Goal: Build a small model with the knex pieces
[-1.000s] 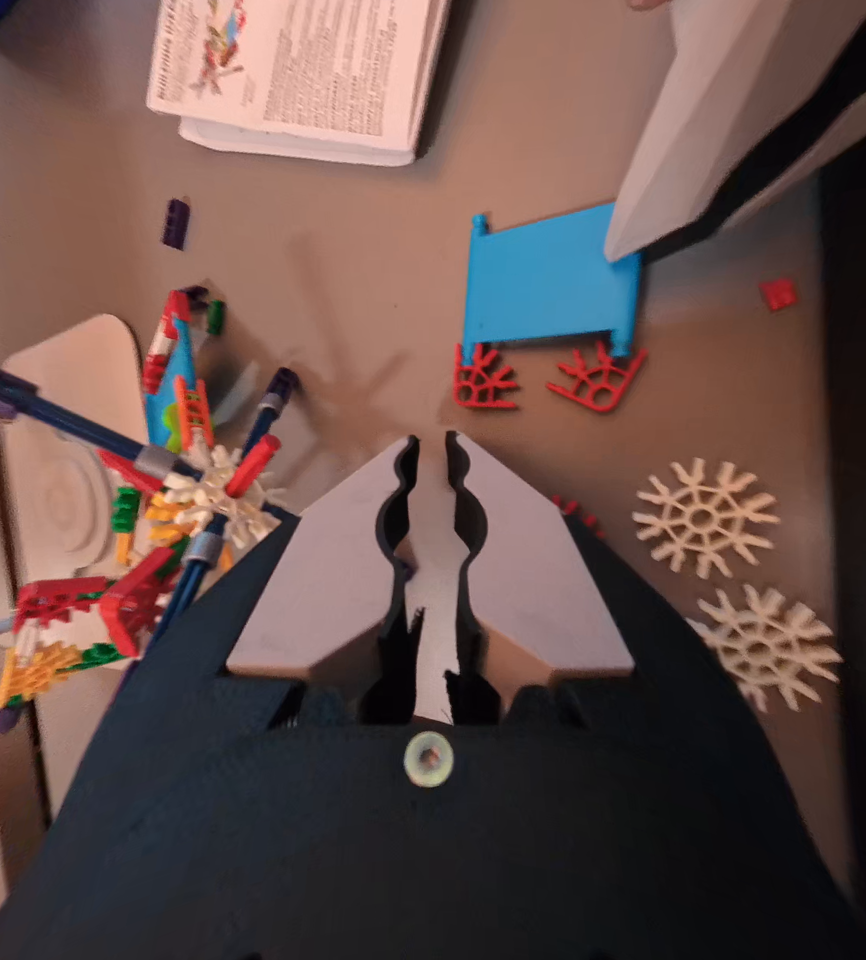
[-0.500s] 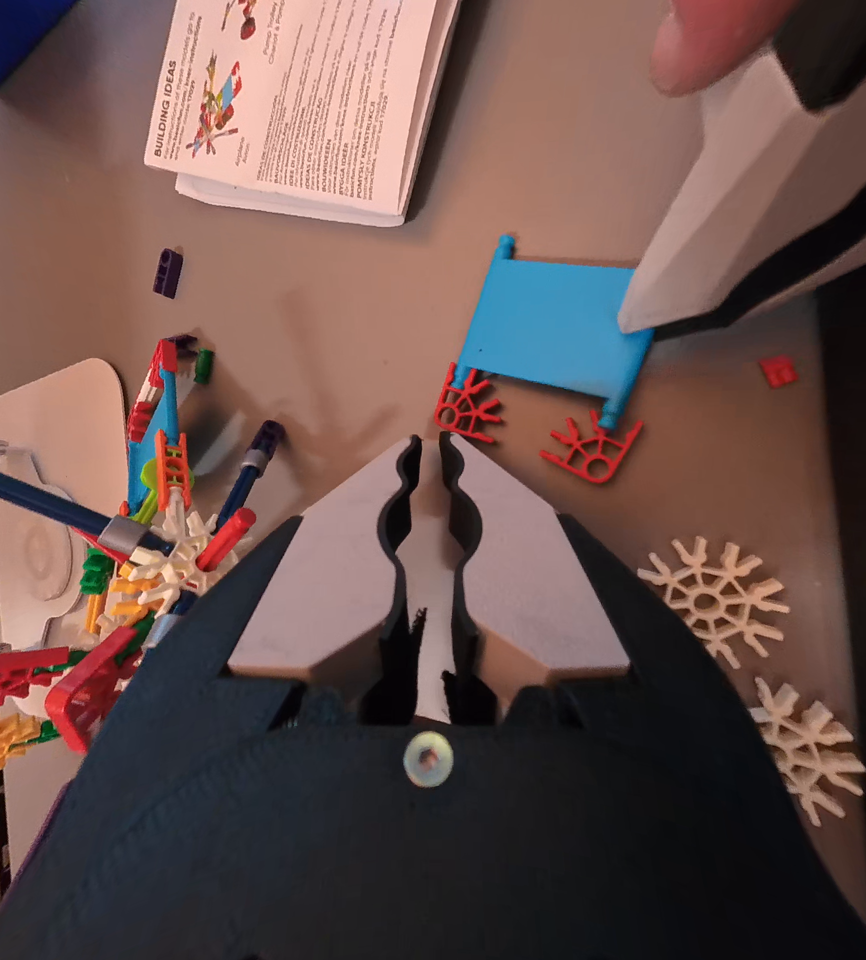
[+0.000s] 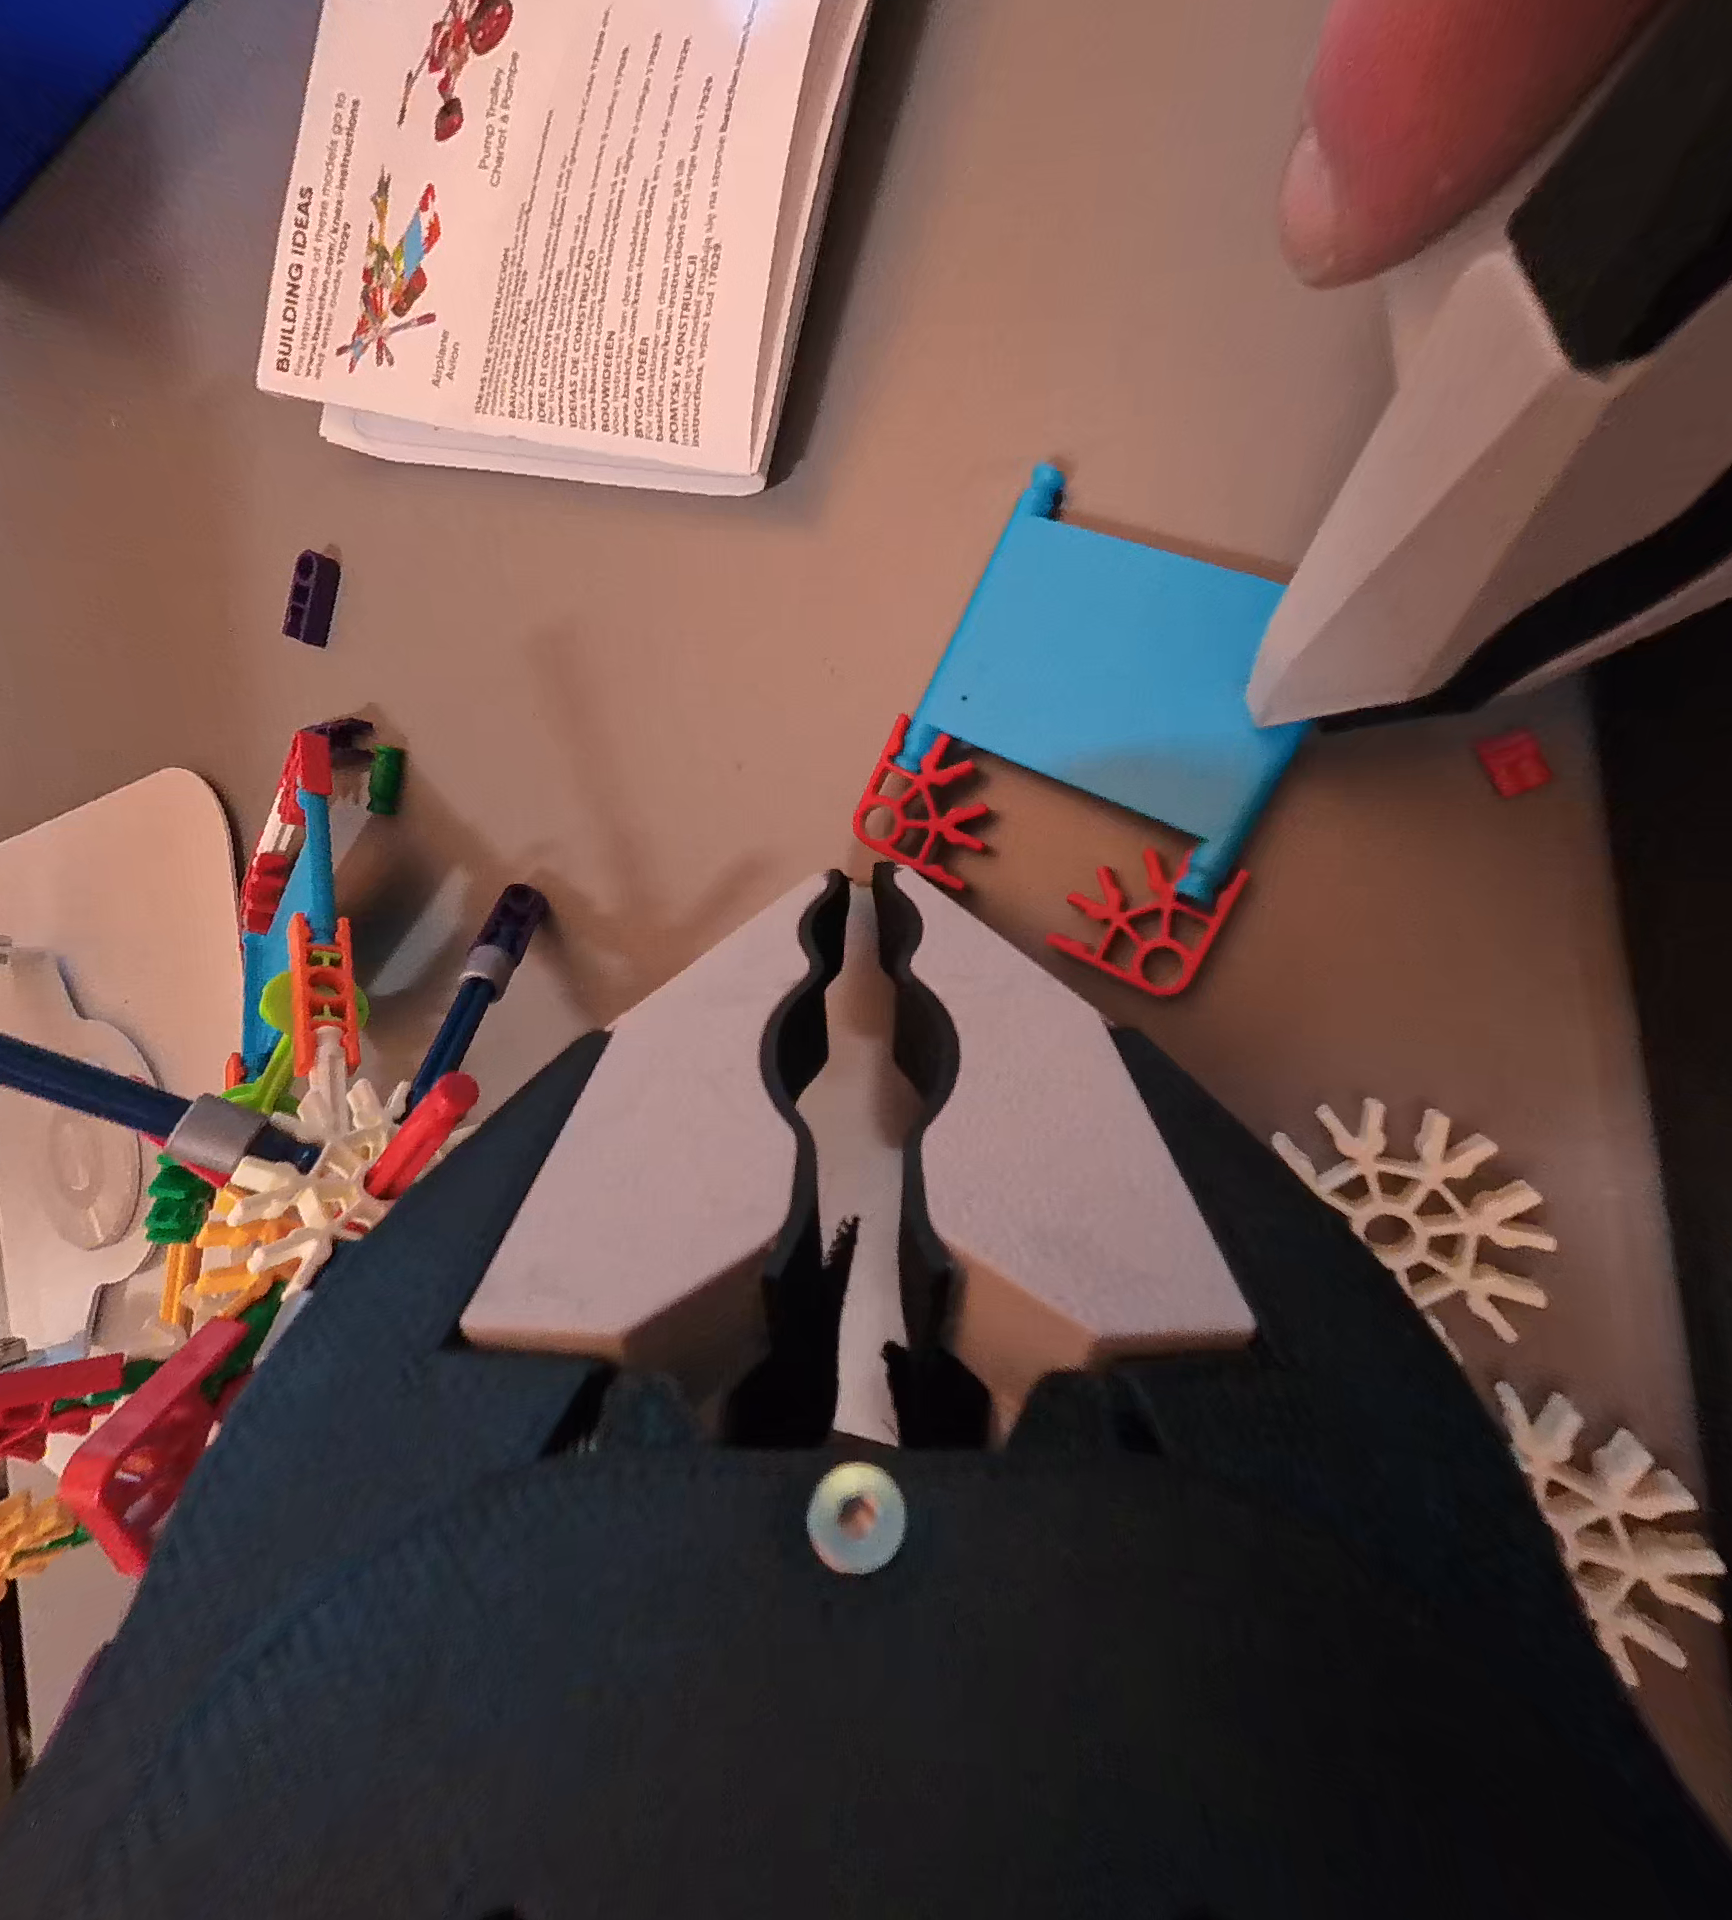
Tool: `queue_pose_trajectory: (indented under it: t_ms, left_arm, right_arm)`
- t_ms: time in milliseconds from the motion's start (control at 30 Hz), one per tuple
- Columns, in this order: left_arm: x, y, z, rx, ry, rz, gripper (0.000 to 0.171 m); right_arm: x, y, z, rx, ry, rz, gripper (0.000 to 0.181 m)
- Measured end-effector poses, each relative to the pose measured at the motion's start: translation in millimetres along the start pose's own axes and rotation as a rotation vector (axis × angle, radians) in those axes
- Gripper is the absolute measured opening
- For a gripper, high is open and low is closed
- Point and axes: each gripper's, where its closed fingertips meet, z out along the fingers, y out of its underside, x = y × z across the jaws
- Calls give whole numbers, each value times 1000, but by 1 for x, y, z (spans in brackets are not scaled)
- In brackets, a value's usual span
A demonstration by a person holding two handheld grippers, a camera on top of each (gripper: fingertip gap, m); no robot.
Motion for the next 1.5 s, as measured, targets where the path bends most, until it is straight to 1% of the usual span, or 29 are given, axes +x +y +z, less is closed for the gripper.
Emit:
queue_pose_trajectory:
  t_ms: [100, 300, 367, 533, 600, 633, 700, 767, 800, 1067, 1133, 1167, 1300, 1400, 1500]
  left_arm:
    - [1, 1, -1, -2, 5, 4, 5]
    - [-1, 1, -3, 0, 0, -1, 5]
    - [-4, 2, -5, -6, -8, -1, 7]
    - [2, 5, -23, -17, 22, 2, 9]
    - [12, 9, -29, -34, 68, 10, 8]
    - [18, 11, -31, -44, 97, 14, 6]
    - [29, 15, -31, -62, 142, 29, 8]
    - [33, 15, -26, -69, 145, 35, 8]
    - [34, 14, -25, -66, 147, 40, 3]
    - [33, 12, -23, -68, 132, 41, 1]
    - [33, 13, -24, -70, 129, 41, 3]
    - [32, 13, -24, -72, 125, 43, 6]
    - [28, 12, -29, -58, 117, 36, 9]
    - [28, 11, -30, -55, 116, 41, 10]
    - [31, 11, -30, -53, 124, 49, 11]
  right_arm:
    - [-1, 1, -2, 2, -14, 3, 6]
    - [1, 3, -8, 5, -28, 10, 16]
    - [1, 3, -11, 24, -42, 19, 16]
    - [7, 8, -11, 67, -74, 97, 10]
    - [3, 10, -7, 75, -109, 106, 6]
    - [2, 9, -5, 86, -114, 112, 0]
    - [2, 8, -4, 95, -115, 120, 0]
    - [3, 7, -4, 95, -115, 120, 0]
    - [3, 7, -4, 97, -117, 121, 0]
    - [4, 3, -2, 108, -113, 137, 0]
    - [5, 3, -2, 112, -105, 141, 0]
    - [7, 4, -2, 116, -100, 150, 2]
    - [20, 9, -1, 142, -104, 276, 25]
    - [28, 11, 5, 194, -160, 441, 41]
    - [30, 13, 8, 242, -239, 562, 54]
